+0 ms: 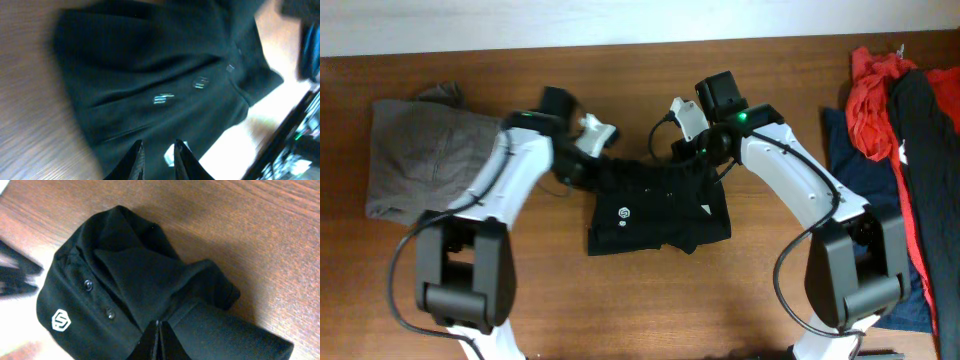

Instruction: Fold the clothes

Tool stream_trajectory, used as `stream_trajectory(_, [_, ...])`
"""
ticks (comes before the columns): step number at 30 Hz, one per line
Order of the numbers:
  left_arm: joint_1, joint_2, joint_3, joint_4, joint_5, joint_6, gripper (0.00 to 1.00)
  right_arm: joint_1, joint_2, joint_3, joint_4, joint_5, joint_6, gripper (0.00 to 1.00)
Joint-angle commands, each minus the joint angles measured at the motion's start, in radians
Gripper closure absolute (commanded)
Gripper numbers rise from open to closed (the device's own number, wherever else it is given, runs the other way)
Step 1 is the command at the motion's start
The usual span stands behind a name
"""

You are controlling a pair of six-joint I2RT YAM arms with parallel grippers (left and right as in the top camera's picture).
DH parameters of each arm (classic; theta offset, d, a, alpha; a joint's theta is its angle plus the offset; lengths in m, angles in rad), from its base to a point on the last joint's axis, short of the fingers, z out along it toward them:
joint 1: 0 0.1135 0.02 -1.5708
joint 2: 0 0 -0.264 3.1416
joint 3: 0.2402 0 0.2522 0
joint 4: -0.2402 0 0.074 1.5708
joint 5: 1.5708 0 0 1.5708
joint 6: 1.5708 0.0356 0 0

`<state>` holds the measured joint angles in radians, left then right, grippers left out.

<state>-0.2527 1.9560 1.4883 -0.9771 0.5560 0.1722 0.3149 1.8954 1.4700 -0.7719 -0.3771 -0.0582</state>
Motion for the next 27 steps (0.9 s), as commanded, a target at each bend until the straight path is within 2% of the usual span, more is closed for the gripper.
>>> stream_trajectory(1, [-0.106, -0.005, -0.035, -0.001, -0.193, 0.052, 0.79, 0.003, 0.091, 0.010, 0.022, -0.012, 0.002, 0.96])
stream_trajectory(5, [-0.131, -0.005, -0.068, -0.003, -0.258, -0.063, 0.79, 0.001, 0.169, 0.010, 0.019, -0.011, 0.061, 0.96])
stream_trajectory(7, [-0.130, -0.005, -0.116, 0.031, -0.265, -0.126, 0.79, -0.004, 0.186, 0.010, -0.033, 0.004, 0.161, 0.96])
stream_trajectory(11, [-0.131, -0.003, -0.213, 0.198, -0.265, -0.147, 0.73, 0.003, 0.186, 0.010, -0.160, 0.014, 0.284, 0.96])
stream_trajectory(15, [-0.109, 0.010, -0.235, 0.312, -0.265, -0.147, 0.72, 0.020, 0.186, 0.010, -0.280, 0.014, 0.356, 0.96])
stream_trajectory(19, [-0.045, 0.010, -0.209, 0.439, -0.243, -0.219, 0.70, 0.060, 0.183, 0.010, -0.348, 0.006, 0.356, 0.96])
stream_trajectory(22, [0.000, 0.010, -0.154, 0.496, -0.132, -0.229, 0.70, 0.073, 0.174, 0.011, -0.329, 0.005, 0.355, 0.96])
stream_trajectory(23, [0.012, 0.010, -0.122, 0.486, -0.121, -0.229, 0.70, 0.074, 0.162, 0.011, -0.313, 0.000, 0.345, 0.96])
stream_trajectory(25, [0.028, 0.010, -0.042, 0.417, -0.121, -0.229, 0.62, 0.070, 0.129, 0.015, -0.274, -0.042, 0.273, 0.96])
stream_trajectory(27, [0.039, 0.010, 0.045, 0.301, -0.122, -0.229, 0.51, 0.069, 0.085, 0.029, -0.258, -0.088, 0.179, 0.95])
